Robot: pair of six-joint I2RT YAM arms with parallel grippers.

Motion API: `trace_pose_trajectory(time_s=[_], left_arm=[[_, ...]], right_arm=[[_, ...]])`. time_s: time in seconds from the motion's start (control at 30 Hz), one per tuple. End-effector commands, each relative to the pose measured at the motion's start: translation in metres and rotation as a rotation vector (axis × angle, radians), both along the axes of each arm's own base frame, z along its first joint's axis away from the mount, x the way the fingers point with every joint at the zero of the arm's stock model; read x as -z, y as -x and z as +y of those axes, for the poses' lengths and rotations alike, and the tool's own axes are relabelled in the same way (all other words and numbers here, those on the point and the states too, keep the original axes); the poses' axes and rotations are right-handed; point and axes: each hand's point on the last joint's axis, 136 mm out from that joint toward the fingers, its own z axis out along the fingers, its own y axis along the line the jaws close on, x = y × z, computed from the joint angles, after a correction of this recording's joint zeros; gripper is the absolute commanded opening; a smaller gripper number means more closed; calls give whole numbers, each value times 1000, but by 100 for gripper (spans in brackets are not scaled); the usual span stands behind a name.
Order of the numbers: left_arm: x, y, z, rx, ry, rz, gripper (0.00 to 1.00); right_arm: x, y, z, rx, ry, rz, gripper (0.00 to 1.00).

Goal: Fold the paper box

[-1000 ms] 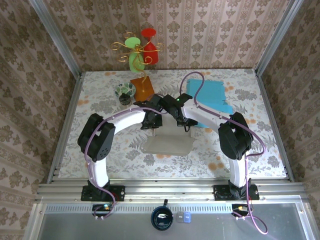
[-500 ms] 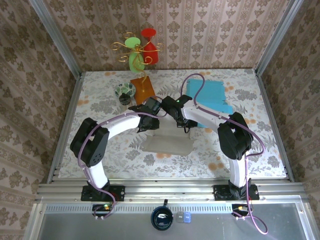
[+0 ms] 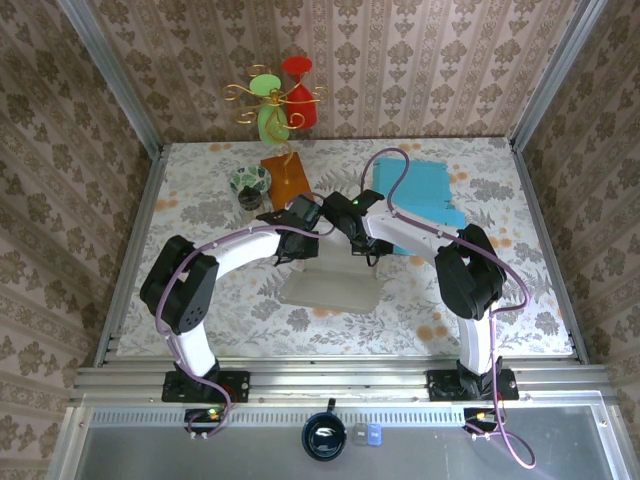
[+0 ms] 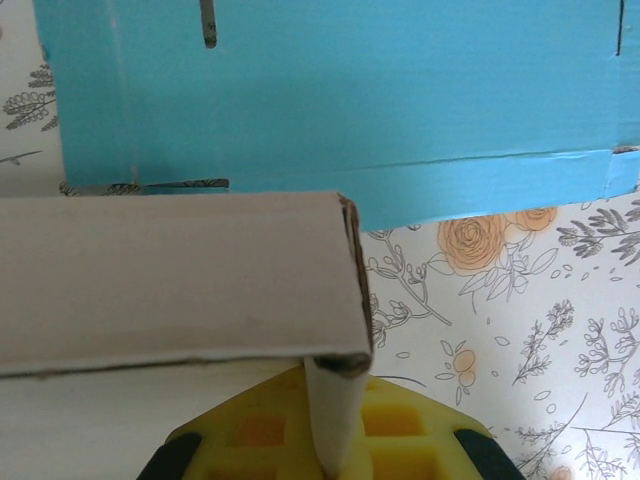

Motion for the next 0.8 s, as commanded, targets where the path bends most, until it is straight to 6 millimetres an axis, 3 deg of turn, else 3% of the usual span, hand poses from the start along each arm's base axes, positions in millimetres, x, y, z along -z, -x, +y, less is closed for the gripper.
trace_pose_trajectory(time_s=[0.0,0.17,0.4,0.63,0.77], left_arm=[[0,9,32,-133,-198,-25,0],[11,19,36,-195,-235,15,0],[-1,10,8,-131,-156,-8,0],[-42,-3,-9,-8,-55,-129,32],[-43,-2,-13,62,-9,-113,37]], right_arm=[[11,8,-22,33,102,53,0],[19,9,-21,42,92,70,0],[22,8,-19,41,88,75,0],[21,8,-24,50,85,78,0],[23,7,-26,55,84,83,0]])
